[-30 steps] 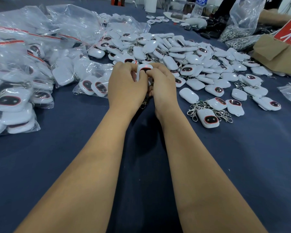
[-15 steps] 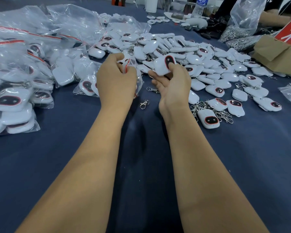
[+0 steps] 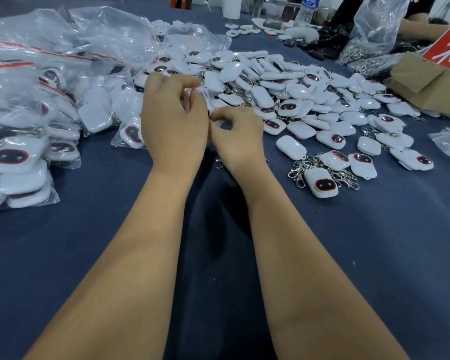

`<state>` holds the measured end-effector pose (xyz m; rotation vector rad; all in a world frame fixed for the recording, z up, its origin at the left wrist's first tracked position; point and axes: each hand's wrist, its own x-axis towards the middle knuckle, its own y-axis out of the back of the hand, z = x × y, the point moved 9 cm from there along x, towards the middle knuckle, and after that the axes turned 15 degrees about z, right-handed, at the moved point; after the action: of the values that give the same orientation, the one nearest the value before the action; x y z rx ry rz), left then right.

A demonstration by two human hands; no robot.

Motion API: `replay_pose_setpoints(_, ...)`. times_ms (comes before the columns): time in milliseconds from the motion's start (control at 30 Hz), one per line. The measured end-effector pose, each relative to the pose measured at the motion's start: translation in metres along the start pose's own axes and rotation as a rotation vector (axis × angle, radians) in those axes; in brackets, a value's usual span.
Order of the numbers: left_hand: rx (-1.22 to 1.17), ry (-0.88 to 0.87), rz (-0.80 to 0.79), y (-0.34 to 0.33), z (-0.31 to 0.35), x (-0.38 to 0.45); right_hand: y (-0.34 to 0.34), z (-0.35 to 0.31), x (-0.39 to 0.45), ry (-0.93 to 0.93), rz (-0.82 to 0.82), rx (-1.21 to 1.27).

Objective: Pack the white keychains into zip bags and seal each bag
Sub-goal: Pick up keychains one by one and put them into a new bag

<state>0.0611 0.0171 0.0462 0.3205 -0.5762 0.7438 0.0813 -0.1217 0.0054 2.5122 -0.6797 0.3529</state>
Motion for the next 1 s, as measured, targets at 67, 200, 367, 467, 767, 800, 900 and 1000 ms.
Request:
replay_pose_setpoints(67, 0.037, -0.076, -0.009, 0.001, 0.007, -0.001, -0.004, -0.004, -0.003, 0.003, -0.043, -0.046)
replay_pose_setpoints(200, 0.094, -0.185, 0.014, 0.003, 0.017, -0.001, -0.001, -0.010, -0.004, 0.041, -0.004, -0.028)
replay_pose_setpoints(367, 0.081, -0.254, -0.032, -0.002, 0.023, -0.006, -0.009, -0.011, -0.007, 0.135, -0.029, -0.072)
replay_pose_setpoints(467, 0.099, -0.217, -0.109, -0.012, 0.016, -0.009, -0.014, -0.010, -0.007, 0.193, -0.049, -0.165)
replay_pose_setpoints(767, 0.108, -0.102, -0.165, -0.023, 0.006, -0.014, 0.063, 0.028, 0.007, -0.201, 0.407, -0.483)
replay_pose_setpoints(800, 0.137, -0.118, -0.195, -0.027, 0.006, -0.017, 0.061, 0.036, 0.007, -0.281, 0.348, -0.487)
replay_pose_setpoints(900, 0.208, -0.187, -0.325, -0.041, 0.006, -0.030, 0.049, 0.047, 0.007, -0.334, 0.166, -0.547)
replay_pose_setpoints(1000, 0.355, -0.302, -0.478, -0.053, -0.001, -0.041, 0.040, 0.048, 0.007, -0.255, 0.075, -0.651)
